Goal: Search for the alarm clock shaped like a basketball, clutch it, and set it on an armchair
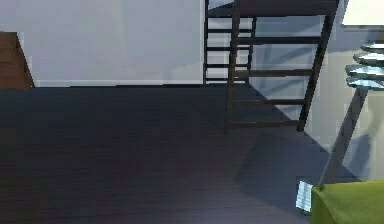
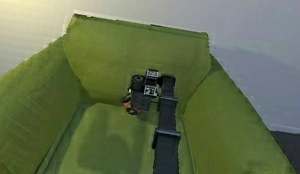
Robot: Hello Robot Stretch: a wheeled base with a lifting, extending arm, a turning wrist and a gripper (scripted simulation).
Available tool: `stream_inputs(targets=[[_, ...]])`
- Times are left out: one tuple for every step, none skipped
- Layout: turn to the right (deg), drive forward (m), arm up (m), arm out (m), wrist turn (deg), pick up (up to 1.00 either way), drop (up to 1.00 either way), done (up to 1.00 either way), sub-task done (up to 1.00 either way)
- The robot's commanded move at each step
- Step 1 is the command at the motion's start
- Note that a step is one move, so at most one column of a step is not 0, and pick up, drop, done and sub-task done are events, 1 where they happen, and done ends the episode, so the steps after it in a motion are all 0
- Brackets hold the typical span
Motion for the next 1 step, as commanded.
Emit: stream_inputs(targets=[[0.0, 0.00, 0.00, 0.00, 0.0, 0.00, 0.00, 1.00, 0.00]])
